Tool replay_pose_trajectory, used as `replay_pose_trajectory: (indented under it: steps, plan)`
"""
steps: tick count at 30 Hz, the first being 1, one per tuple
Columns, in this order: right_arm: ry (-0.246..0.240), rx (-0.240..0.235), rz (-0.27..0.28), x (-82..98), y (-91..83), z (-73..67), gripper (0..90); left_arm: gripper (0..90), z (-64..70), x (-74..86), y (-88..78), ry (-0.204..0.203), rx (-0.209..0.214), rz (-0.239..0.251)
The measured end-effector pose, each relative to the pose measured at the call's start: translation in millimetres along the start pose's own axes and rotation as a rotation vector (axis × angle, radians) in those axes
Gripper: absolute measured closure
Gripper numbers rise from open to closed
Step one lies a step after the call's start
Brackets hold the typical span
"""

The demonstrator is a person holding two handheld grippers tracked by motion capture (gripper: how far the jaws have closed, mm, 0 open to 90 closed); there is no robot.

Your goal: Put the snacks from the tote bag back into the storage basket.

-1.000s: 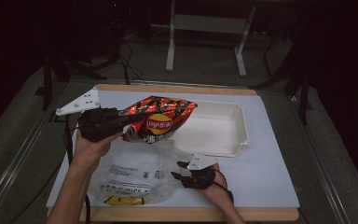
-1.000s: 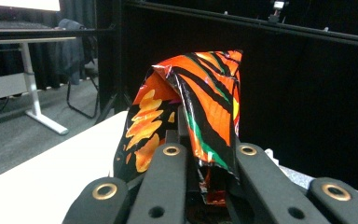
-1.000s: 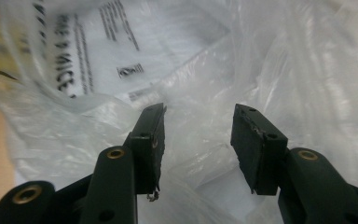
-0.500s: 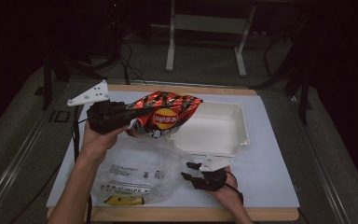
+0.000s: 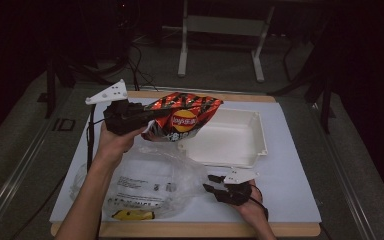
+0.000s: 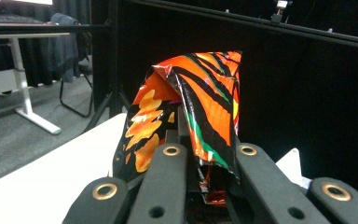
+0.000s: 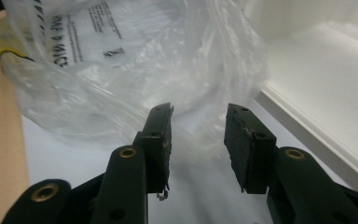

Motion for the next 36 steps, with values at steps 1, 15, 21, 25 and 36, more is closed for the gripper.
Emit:
replay_pose_trajectory:
  steps: [1,15,21,25,36]
  plan:
    - [0.004,0.002,-0.002,1.3,-0.4,1.0,61.5,88.4,-1.0,0.1,2.4,-0.004,0.000,-0.002]
    - [0.031,0.018,-0.003,10.6,2.7,9.2,61.4,88.4,-11.7,-2.8,25.8,-0.023,0.006,-0.011]
    - [0.033,0.022,-0.007,13.2,3.7,10.0,61.4,88.4,-15.0,-3.6,32.6,-0.025,0.009,-0.012]
    - [0.039,0.023,-0.008,14.7,5.0,11.0,61.4,88.4,-18.1,-2.1,38.4,-0.034,0.018,-0.008]
    - [0.037,0.025,0.001,15.4,4.4,10.6,61.0,88.4,-23.0,-6.4,61.6,-0.017,0.018,-0.049]
Point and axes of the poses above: each handheld gripper's, and its own axes: y roughly forward along the jaws, x roughly out of its underside, z roughly to its right, the point moved 2 cm from there along y, roughly forward along the jaws, and after that the axes turned 1 degree about -x, right-handed, at the moved point
